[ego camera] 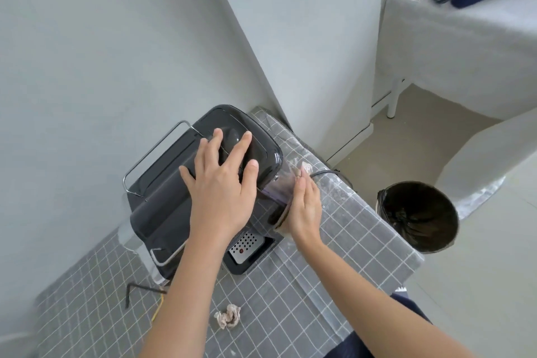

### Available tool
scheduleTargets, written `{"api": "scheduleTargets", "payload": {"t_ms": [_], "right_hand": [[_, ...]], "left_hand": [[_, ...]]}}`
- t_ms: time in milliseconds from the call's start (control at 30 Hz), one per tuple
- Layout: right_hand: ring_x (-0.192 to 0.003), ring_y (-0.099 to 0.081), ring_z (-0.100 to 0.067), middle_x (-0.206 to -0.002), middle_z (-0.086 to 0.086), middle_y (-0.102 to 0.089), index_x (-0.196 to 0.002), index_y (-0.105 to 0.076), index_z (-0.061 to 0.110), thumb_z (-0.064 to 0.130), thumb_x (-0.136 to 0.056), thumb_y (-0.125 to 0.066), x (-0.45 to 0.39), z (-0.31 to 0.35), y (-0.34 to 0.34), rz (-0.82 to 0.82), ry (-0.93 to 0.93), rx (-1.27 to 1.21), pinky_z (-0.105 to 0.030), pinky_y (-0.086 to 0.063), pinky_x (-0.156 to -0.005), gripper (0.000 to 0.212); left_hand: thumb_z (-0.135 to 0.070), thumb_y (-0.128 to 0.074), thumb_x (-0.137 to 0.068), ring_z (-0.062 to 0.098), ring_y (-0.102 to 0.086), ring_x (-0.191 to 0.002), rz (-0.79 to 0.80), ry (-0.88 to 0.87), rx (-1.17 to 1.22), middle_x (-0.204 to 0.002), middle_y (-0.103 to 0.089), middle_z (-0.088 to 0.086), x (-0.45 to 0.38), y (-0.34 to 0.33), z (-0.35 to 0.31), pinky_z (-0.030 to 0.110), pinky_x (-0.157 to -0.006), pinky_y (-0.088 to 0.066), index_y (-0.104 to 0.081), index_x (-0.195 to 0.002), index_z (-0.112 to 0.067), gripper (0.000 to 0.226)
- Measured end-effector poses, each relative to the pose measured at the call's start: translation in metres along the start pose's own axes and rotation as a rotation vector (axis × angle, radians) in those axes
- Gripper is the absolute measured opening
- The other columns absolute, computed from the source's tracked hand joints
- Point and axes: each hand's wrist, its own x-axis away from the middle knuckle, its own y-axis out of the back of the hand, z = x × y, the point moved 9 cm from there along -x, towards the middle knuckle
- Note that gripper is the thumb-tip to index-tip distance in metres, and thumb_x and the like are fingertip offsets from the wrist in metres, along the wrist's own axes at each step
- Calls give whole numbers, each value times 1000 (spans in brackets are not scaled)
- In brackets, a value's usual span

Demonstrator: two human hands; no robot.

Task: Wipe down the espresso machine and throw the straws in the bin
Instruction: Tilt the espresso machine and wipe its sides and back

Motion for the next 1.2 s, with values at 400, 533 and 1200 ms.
{"api": "scheduleTargets", "payload": {"t_ms": [400,533,1200], "right_hand": [[-51,-45,-8,-61,10,-59,-110,-59,30,20,-95,-56,30,219,27,129,661,123,-20,-42,-53,19],[-98,-43,-13,-110,12,-69,-115,-69,24,24,-96,-52,12,218,-50,384,945,717,-35,-42,-91,25],[-105,-44,-18,-107,10,-67,-102,-75,33,37,-85,-68,38,216,-95,791,1189,876,-27,-41,-91,19]], "left_hand": [[-36,-19,-99,19,5,-148,-150,326,48,-161,-6,-1,35,21,75,63,-113,3,-20,-149,-26,51],[-39,-8,-96,19,7,-148,-173,355,31,-161,-7,-2,36,22,75,63,-113,4,-18,-149,-25,56],[-35,-9,-93,20,-2,-148,-211,377,57,-156,-27,-5,34,22,78,66,-111,9,-30,-146,-21,59]]}}
